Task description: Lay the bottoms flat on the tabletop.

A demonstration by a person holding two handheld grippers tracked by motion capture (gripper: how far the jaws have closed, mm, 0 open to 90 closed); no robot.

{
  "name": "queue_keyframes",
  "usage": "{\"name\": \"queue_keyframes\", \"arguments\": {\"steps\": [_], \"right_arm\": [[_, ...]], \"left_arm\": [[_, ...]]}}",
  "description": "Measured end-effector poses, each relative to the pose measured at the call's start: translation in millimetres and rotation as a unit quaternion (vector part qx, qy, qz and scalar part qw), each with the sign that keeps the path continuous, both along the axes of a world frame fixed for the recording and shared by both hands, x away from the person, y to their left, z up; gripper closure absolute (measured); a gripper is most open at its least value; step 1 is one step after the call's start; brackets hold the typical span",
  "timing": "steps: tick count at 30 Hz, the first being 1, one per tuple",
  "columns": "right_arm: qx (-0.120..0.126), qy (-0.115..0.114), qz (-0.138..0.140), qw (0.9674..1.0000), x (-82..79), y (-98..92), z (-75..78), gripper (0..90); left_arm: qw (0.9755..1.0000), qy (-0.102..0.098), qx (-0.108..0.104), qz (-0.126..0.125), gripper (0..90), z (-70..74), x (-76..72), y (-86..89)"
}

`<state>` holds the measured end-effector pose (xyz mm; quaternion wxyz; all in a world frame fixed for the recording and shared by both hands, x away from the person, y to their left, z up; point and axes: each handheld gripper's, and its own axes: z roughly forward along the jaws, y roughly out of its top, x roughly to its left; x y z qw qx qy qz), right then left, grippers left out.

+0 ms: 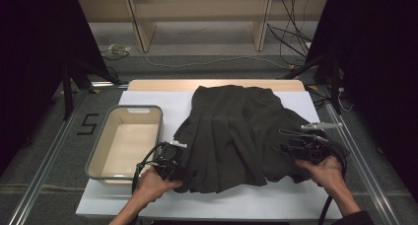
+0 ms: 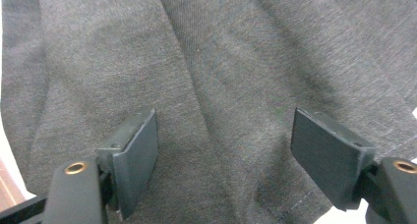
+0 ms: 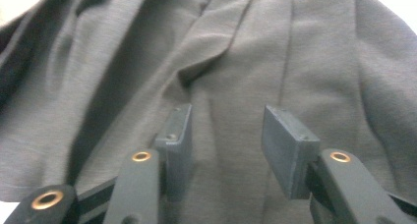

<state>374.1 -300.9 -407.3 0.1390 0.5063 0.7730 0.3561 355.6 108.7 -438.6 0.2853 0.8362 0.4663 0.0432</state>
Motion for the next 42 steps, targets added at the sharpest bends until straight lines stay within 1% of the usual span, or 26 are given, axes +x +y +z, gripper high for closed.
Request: {"name": "queue_keyframes", "arguments": {"steps": [2, 5, 8, 9, 10, 11, 12, 14, 16, 17, 19, 21, 24, 26, 28, 30, 31, 32, 33, 34, 36, 37, 38, 40, 41, 42], "right_arm": [[0.004, -0.005, 0.005, 1.0, -2.6, 1.3, 2.6, 55.7], [0.012, -0.011, 0.014, 0.9998, -6.5, 7.5, 7.1, 55.5], [0.009, -0.005, 0.036, 0.9993, -9.7, 19.9, 7.2, 53.0], [0.005, -0.001, 0.044, 0.999, -10.5, 24.4, 5.8, 52.8], [-0.006, 0.004, 0.047, 0.9989, -10.7, 28.2, 3.7, 53.7], [-0.017, 0.011, 0.045, 0.9988, -10.1, 31.1, 0.8, 58.3], [-0.027, 0.021, 0.042, 0.9985, -9.3, 33.1, -2.5, 63.5], [-0.042, 0.044, 0.039, 0.9974, -7.5, 34.3, -9.2, 72.0], [-0.054, 0.061, 0.038, 0.9959, -6.0, 33.4, -14.3, 80.5], [-0.053, 0.069, 0.038, 0.9955, -5.4, 32.4, -16.2, 83.8], [-0.053, 0.08, 0.041, 0.9946, -5.5, 31.9, -19.1, 88.3], [-0.06, 0.088, 0.046, 0.9932, -6.4, 34.6, -21.8, 88.8], [-0.069, 0.1, 0.059, 0.9908, -9.0, 41.6, -25.7, 89.1], [-0.073, 0.108, 0.07, 0.989, -11.2, 47.5, -27.7, 89.2], [-0.074, 0.113, 0.078, 0.9878, -13.2, 52.4, -28.3, 89.2], [-0.072, 0.115, 0.085, 0.987, -14.7, 55.7, -28.1, 89.3], [-0.071, 0.115, 0.087, 0.987, -15.2, 56.8, -27.9, 89.2], [-0.071, 0.113, 0.088, 0.9871, -15.0, 56.9, -27.6, 89.1], [-0.068, 0.113, 0.087, 0.9874, -14.5, 56.4, -27.2, 88.7], [-0.065, 0.112, 0.084, 0.9881, -13.7, 54.9, -26.4, 85.7], [-0.05, 0.1, 0.08, 0.9906, -11.8, 48.9, -22.2, 67.9], [-0.041, 0.084, 0.074, 0.9928, -11.3, 44.6, -18.0, 60.2], [-0.032, 0.066, 0.068, 0.995, -10.7, 39.2, -13.1, 55.6], [-0.011, 0.031, 0.05, 0.9982, -8.3, 25.9, -3.5, 51.8], [-0.007, 0.017, 0.037, 0.9991, -6.4, 18.8, -0.1, 50.5], [-0.009, 0.007, 0.021, 0.9997, -3.4, 12.1, 1.5, 49.2]], "left_arm": [[1.0, 0.002, 0.003, 0.001, 25.2, -1.9, 0.3, -0.5], [0.9997, 0.009, 0.021, -0.004, 24.0, -6.8, 0.9, -3.6], [0.9993, 0.013, 0.036, -0.003, 22.9, -12.7, 1.1, -7.3], [0.999, 0.017, 0.04, -0.005, 22.9, -14.4, 1.7, -7.4], [0.9989, 0.02, 0.042, -0.006, 22.8, -16.0, 2.2, -7.5], [0.9988, 0.023, 0.043, -0.003, 23.1, -17.7, 2.4, -8.0], [0.9986, 0.026, 0.046, -0.006, 25.5, -19.3, 2.8, -7.8], [0.998, 0.023, 0.054, -0.022, 36.9, -24.3, 2.7, -8.5], [0.9966, 0.004, 0.077, -0.029, 49.2, -25.2, 2.1, -8.6], [0.9965, 0.003, 0.078, -0.029, 55.3, -24.4, 2.9, -7.6], [0.9972, 0.006, 0.068, -0.03, 65.6, -25.6, 4.5, -5.1], [0.9972, 0.002, 0.069, -0.027, 73.1, -27.3, 4.6, -5.5], [0.9971, 0.002, 0.065, -0.039, 84.6, -27.5, 3.3, -9.8], [0.997, 0.0, 0.063, -0.045, 87.4, -28.4, 2.9, -13.5], [0.9978, 0.006, 0.045, -0.049, 88.0, -27.1, 3.2, -14.8], [0.9982, 0.02, 0.01, -0.056, 88.2, -24.2, 1.5, -16.6], [0.998, 0.019, 0.007, -0.06, 88.2, -23.6, 0.4, -18.7], [0.9978, 0.017, 0.01, -0.064, 88.2, -22.6, -1.1, -21.6], [0.9978, 0.016, 0.006, -0.065, 88.1, -22.6, -1.6, -23.8], [0.9976, 0.02, -0.004, -0.066, 87.9, -22.4, -1.3, -24.4], [0.9973, 0.029, -0.023, -0.063, 87.3, -22.1, 0.1, -23.6], [0.9972, 0.031, -0.027, -0.062, 87.1, -21.8, 0.3, -22.8], [0.9971, 0.028, -0.029, -0.065, 86.9, -21.5, 0.4, -21.4], [0.9964, 0.033, -0.049, -0.06, 86.5, -19.0, -0.2, -19.9], [0.9963, 0.03, -0.052, -0.062, 86.4, -17.3, -1.1, -20.9], [0.9963, 0.025, -0.048, -0.067, 86.2, -15.5, -2.2, -22.5]]}}
